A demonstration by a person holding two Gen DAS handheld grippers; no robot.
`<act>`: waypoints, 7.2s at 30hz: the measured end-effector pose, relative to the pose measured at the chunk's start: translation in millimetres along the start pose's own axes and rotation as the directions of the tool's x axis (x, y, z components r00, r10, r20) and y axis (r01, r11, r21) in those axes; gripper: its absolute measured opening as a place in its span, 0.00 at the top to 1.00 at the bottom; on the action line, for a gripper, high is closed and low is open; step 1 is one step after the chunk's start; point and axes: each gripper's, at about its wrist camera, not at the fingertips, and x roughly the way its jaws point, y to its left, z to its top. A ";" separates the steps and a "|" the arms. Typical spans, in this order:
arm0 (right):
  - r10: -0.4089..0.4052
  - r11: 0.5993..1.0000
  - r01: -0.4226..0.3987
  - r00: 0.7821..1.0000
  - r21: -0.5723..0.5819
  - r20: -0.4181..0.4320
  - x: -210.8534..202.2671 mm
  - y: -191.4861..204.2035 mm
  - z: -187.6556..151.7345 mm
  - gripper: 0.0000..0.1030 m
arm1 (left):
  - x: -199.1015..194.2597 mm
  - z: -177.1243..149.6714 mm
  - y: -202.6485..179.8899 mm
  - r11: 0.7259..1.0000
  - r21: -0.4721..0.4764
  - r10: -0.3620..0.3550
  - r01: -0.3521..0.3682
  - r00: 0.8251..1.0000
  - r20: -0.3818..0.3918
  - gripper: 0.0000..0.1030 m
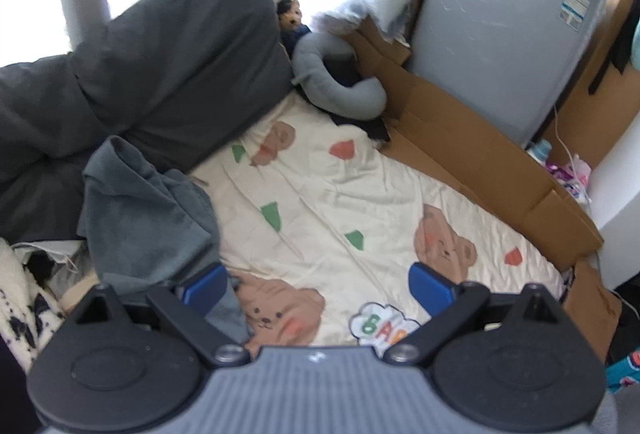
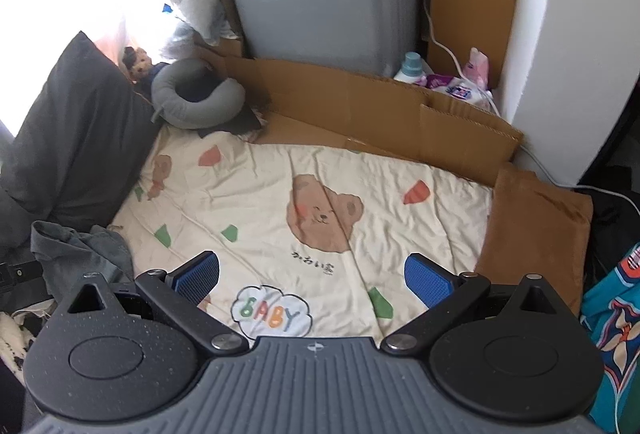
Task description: Fold clothes
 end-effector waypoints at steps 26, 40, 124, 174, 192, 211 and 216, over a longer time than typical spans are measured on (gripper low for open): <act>0.094 0.995 -0.093 0.995 -0.037 0.018 41.6 37.6 19.3 0.01 | 30.4 -20.7 115.4 0.979 -0.188 0.077 -0.073 0.997 0.014 0.04; 0.170 0.985 -0.170 0.985 -0.026 0.028 93.7 42.7 24.8 0.01 | 58.6 -45.2 165.9 0.946 -0.290 0.147 -0.143 0.989 -0.011 0.05; 0.451 0.874 -0.475 0.872 -0.102 -0.190 329.5 144.0 -106.2 0.08 | 271.1 -106.0 323.2 0.919 -0.389 0.053 -0.062 0.998 -0.033 0.58; 0.698 0.693 -0.720 0.682 -0.037 -0.217 334.4 206.8 -126.3 0.36 | 224.4 -62.6 57.4 0.850 -0.058 -0.524 0.523 0.852 0.002 0.97; 0.486 0.862 -0.505 0.844 -0.034 -0.228 338.2 151.6 -118.7 0.97 | 198.9 -96.1 104.7 0.896 -0.051 -0.444 0.442 0.895 -0.042 0.60; 0.232 0.869 -0.351 0.912 -0.349 -0.338 267.9 107.1 -35.1 0.98 | 204.5 -105.0 232.4 0.917 -0.388 -0.079 0.094 0.995 0.053 0.37; 0.165 0.840 -0.322 0.918 -0.437 -0.361 256.7 95.6 -6.7 0.99 | 211.1 -103.4 256.3 0.885 -0.459 -0.049 0.081 0.995 0.081 0.35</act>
